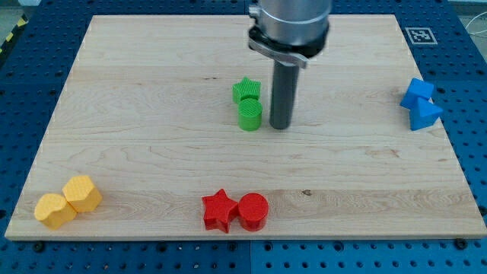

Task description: Move the blue cube towards the top center

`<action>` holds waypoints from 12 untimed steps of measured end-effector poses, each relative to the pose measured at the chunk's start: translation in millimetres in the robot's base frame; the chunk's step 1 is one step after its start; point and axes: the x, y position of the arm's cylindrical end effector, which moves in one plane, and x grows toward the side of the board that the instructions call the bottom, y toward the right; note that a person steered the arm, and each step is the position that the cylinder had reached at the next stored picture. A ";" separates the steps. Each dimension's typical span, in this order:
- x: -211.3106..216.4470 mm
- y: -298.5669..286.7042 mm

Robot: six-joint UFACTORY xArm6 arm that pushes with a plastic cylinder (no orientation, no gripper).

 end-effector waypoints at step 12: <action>-101.4 130.9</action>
